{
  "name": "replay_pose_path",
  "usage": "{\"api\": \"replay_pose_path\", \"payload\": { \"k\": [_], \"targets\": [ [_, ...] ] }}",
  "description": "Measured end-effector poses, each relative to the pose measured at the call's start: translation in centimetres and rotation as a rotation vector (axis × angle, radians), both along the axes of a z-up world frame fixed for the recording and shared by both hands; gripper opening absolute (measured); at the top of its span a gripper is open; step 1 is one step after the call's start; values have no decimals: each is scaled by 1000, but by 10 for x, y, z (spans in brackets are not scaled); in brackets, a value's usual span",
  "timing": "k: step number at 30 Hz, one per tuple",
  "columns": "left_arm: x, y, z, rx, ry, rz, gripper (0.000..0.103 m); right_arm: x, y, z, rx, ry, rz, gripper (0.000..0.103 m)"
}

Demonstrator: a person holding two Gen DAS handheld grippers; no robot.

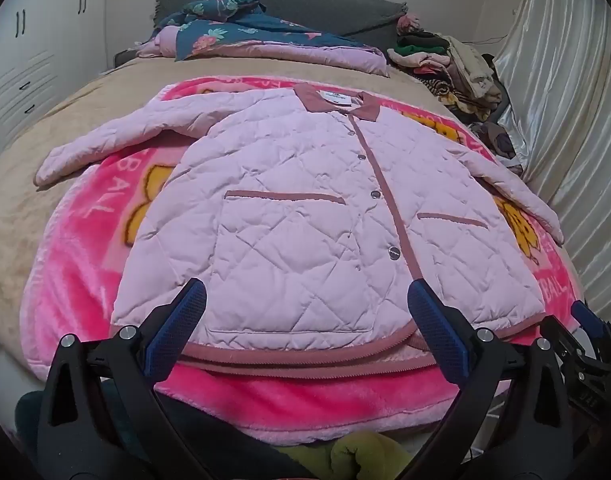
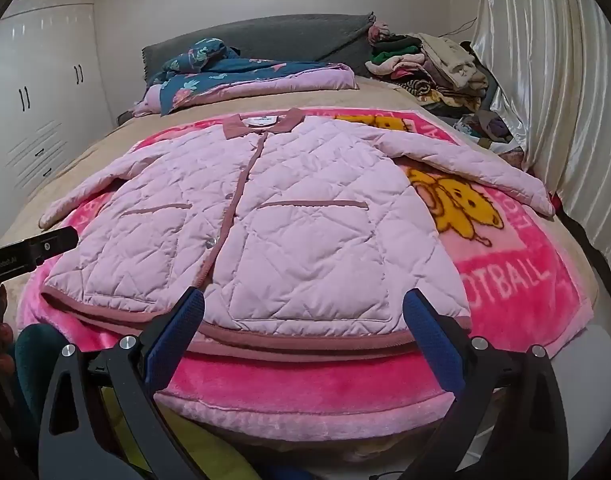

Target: Fold large clothes

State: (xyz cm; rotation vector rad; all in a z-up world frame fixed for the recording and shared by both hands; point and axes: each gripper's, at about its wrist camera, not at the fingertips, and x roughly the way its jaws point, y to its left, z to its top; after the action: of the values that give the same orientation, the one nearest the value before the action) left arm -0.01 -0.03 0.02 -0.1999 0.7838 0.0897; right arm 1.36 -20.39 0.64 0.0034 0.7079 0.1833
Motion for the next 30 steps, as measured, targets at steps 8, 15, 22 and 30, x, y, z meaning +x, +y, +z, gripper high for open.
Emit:
{"api": "replay_pose_path", "payload": {
  "k": [8,15,22,30],
  "targets": [
    [0,0,0,-4,0,-3,95,0,1,0,4,8,1,99],
    [0,0,0,-1,-3,-4,95,1,1,0,6,7,2,99],
    [0,0,0,-1,-3,-3,95,0,-3,0,6,8,2,99],
    [0,0,0,-3,-4,-5,95,2,3,-2,10,11,3,99]
  ]
}}
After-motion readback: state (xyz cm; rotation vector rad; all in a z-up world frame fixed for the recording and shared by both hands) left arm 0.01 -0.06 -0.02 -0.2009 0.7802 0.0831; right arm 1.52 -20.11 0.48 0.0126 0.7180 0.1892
